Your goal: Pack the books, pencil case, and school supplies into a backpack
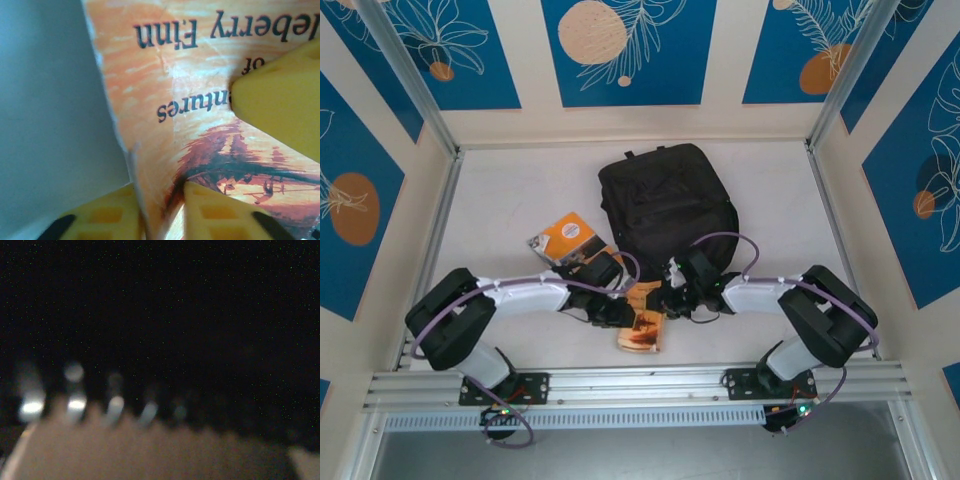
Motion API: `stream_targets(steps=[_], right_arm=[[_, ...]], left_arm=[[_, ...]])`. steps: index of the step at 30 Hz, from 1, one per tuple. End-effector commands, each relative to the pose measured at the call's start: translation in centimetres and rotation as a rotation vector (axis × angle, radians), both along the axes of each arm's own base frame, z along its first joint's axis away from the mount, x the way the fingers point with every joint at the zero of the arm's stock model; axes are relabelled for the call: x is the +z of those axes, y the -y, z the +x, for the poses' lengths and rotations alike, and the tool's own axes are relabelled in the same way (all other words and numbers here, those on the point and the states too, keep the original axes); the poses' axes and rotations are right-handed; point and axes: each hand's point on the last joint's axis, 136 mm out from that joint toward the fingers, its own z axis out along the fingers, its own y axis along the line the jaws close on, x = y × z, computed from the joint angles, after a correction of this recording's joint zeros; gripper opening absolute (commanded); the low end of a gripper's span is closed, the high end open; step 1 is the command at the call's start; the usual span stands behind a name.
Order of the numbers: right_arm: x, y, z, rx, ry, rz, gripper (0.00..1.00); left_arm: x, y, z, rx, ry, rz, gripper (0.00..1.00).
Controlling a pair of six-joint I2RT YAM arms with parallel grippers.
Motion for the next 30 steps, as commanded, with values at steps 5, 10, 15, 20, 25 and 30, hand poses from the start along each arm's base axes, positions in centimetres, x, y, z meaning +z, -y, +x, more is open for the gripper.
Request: stream_targets(steps=[5,10,15,20,25,30], right_arm=[[5.0,1.9,-1.3,0.033,0.181,0.021,0.0],[8.4,3.1,-1.4,0.027,0.356,0.139,0.0],[13.3,3.4,-2.0,0.079,0.572,0.295,0.0],[16.9,3.8,-2.5,0.117,0.689,0.375,0.0],[18.6,3.7,-2.6,0.136,0.723,0.424,0.0],[20.5,3.2,-3.5,0.186,0.733,0.508,0.0]], left_arm=[[2.9,-2.7,1.5,0.039,0.164,0.05,0.63],[6.4,-3.1,2.7,0.069,0.233,-0.012,0.74],[11.5,-0.4,2.2,-0.019,0.281,-0.249,0.77],[15.6,1.2,0.6,-0.129,0.31,-0.425,0.77],[18.6,1.2,-0.3,-0.167,0.381,-0.534,0.77],[19.3,1.2,-0.6,-0.182,0.409,-0.57,0.76]])
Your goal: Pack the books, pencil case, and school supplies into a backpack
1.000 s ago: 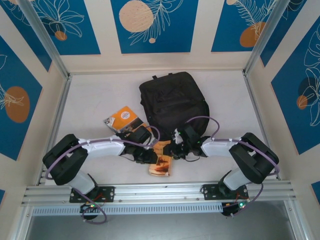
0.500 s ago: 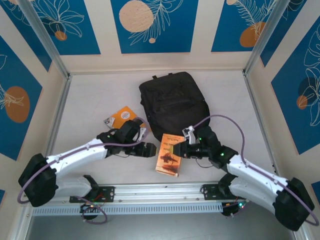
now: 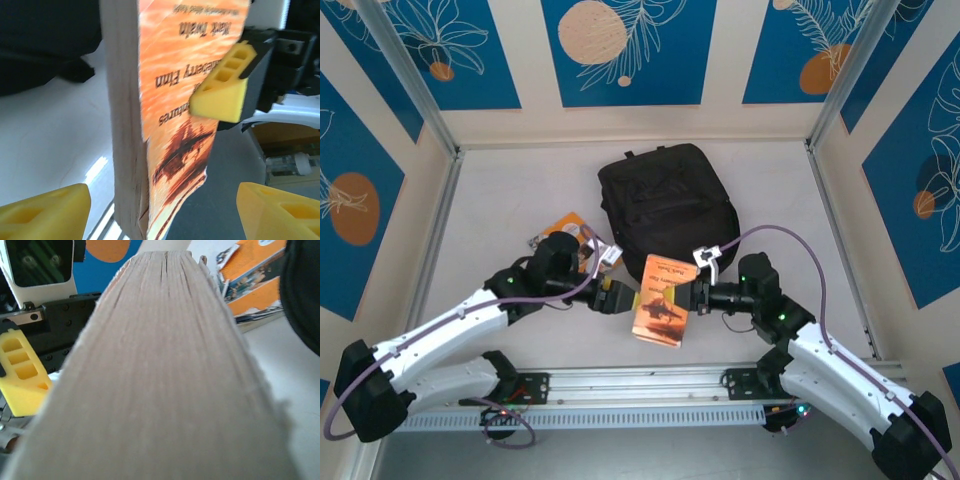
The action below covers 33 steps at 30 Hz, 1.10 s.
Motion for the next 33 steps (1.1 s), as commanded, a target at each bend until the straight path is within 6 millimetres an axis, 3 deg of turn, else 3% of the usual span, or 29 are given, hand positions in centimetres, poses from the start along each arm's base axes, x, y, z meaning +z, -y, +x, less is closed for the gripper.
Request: stream_targets(steps=[1,8,13,23,31,33], right_arm=[[5.0,-0.8,-1.1,0.106,0.112,0.125,0.0],[8.0,-1.4,-2.5,0.217,0.122,0.218,0.0],[7.9,-1.4,-2.7,0.229,0.127,0.208,0.0],[5.9,-1.1,-2.4,0.216,0.085,0.161,0.0],[5.8,-1.0,-2.5,0.225,0.082,0.159,0.0],[5.8,-1.0,-2.5,0.227,0.086,0.16,0.0]], left_arm=[[0.8,0.4,-0.5,-0.052,0.027,-0.045,0.76],[-0.1,2.5,-1.9,-0.149,-0.006,-0.026,0.78],[0.7,3.4,-2.8,-0.197,0.005,-0.062,0.73],[3.9,3.1,-3.4,-0.206,0.081,-0.186,0.34],[4.4,3.4,-3.8,-0.228,0.075,-0.236,0.0],[4.3,3.4,-3.8,-0.225,0.069,-0.241,0.0]])
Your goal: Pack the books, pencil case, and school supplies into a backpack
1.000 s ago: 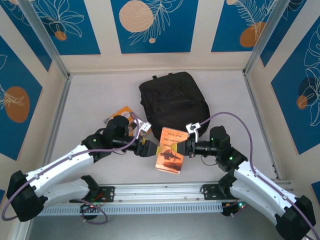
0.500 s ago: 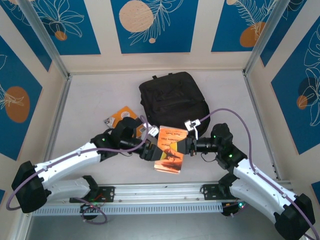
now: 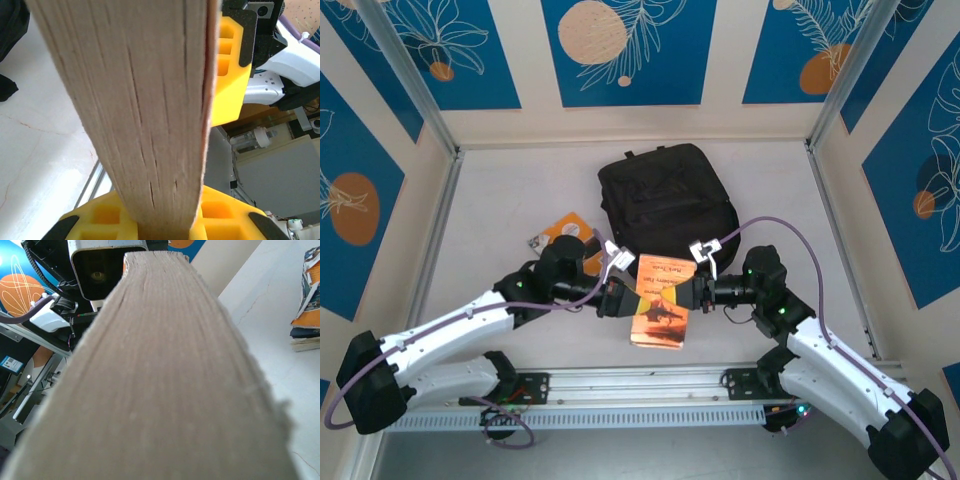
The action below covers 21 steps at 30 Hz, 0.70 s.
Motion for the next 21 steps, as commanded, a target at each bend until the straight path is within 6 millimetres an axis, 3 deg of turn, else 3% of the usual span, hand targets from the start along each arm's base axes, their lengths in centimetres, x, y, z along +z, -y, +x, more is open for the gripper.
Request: stream_targets(steps=[1,4,10,17,19,21], right_arm=[[1.2,0.0,-0.5,0.033,0.045,0.021,0.0],[1.3,0.0,-0.6,0.039,0.05,0.027,0.0],[1.7,0.0,-0.6,0.044,0.059,0.033,0.0],[1.6,0.0,-0.6,0.053,0.053,0.031,0.0],[1.4,-0.1,-0.6,0.052,0.048,0.028,0.0],[1.2,0.0,-0.4,0.039,0.044,0.019,0.0]], left_arm=[[2.0,0.5,-0.8,-0.05,0.047,-0.095,0.0],[1.8,0.7,-0.8,-0.056,0.031,-0.092,0.03],[1.3,0.9,-0.3,-0.036,0.025,-0.073,0.22],[1.0,1.7,0.0,-0.042,0.002,-0.08,0.24],[1.0,1.8,0.0,-0.047,0.0,-0.083,0.17],[1.2,1.8,0.1,-0.042,0.01,-0.09,0.0]])
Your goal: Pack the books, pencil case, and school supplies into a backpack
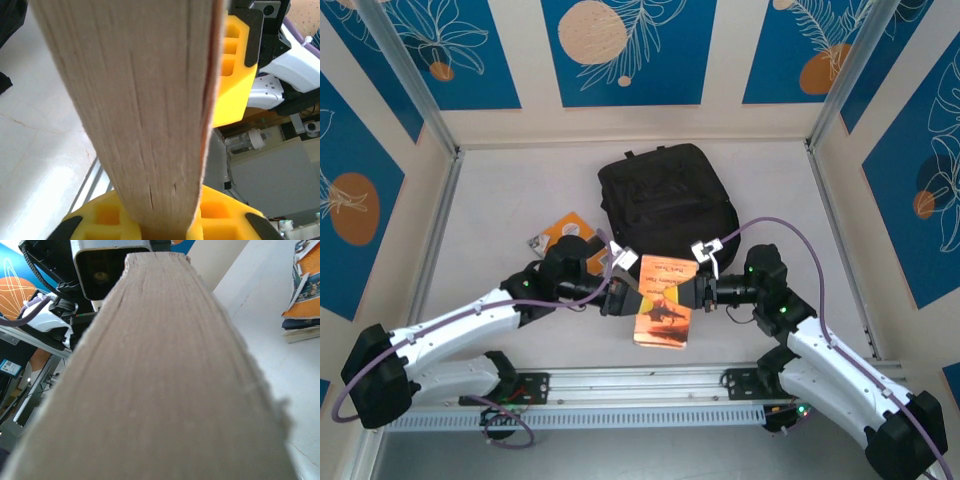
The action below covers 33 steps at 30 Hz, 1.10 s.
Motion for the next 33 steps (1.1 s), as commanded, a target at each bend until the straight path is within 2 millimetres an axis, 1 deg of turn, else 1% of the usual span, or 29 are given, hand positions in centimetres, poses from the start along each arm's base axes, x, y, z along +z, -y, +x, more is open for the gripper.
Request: stream_targets(steps=[1,2,3,4,5,6,9,11,12,13,15,18,23,26,29,33], right_arm=[[1.7,-0.3,-0.3,0.025,0.075,0.028,0.0],[1.5,-0.2,0.1,-0.004,0.075,0.015,0.0],[1.3,0.0,0.6,-0.039,0.076,0.005,0.08],[1.0,0.2,1.1,-0.077,0.078,-0.005,0.2],[0.6,0.6,1.8,-0.134,0.074,-0.019,0.36],[0.2,1.0,2.5,-0.19,0.069,-0.031,0.47],[-1.0,2.5,4.8,-0.371,0.014,-0.033,0.63],[-1.9,3.3,5.8,-0.465,-0.05,0.008,0.72],[-2.2,3.6,6.2,-0.501,-0.085,0.035,0.74],[-2.6,3.9,6.5,-0.527,-0.115,0.055,0.76],[-3.0,4.1,6.8,-0.562,-0.171,0.113,0.8],[-3.0,4.3,7.0,-0.596,-0.22,0.174,0.84],[-2.9,3.8,7.0,-0.643,-0.247,0.213,0.92],[-2.2,3.5,7.1,-0.665,-0.244,0.239,0.93],[-1.3,2.6,6.9,-0.647,-0.231,0.24,0.94],[-1.3,1.3,7.0,-0.628,-0.233,0.22,0.94]], left_arm=[[2.2,1.0,0.0,-0.024,0.069,-0.089,0.0],[2.3,0.9,0.2,-0.003,0.084,-0.09,0.0],[2.5,0.7,0.6,0.026,0.1,-0.09,0.0],[2.7,0.5,0.9,0.055,0.116,-0.093,0.0],[2.9,0.2,1.4,0.096,0.134,-0.098,0.0],[3.1,-0.1,2.1,0.146,0.149,-0.107,0.0],[3.4,-1.4,4.5,0.336,0.166,-0.144,0.0],[4.1,-2.8,6.1,0.48,0.158,-0.191,0.0],[4.5,-3.9,7.0,0.57,0.141,-0.228,0.0],[4.5,-4.9,7.8,0.655,0.108,-0.26,0.0],[4.1,-7.2,9.3,0.822,0.019,-0.348,0.0],[3.0,-9.0,10.3,0.942,-0.073,-0.393,0.0],[2.7,-9.3,10.3,0.963,-0.161,-0.447,0.0],[2.2,-9.4,10.4,0.973,-0.209,-0.454,0.0],[1.3,-9.4,10.5,0.994,-0.274,-0.437,0.0],[1.1,-9.0,10.5,0.987,-0.329,-0.434,0.0]])
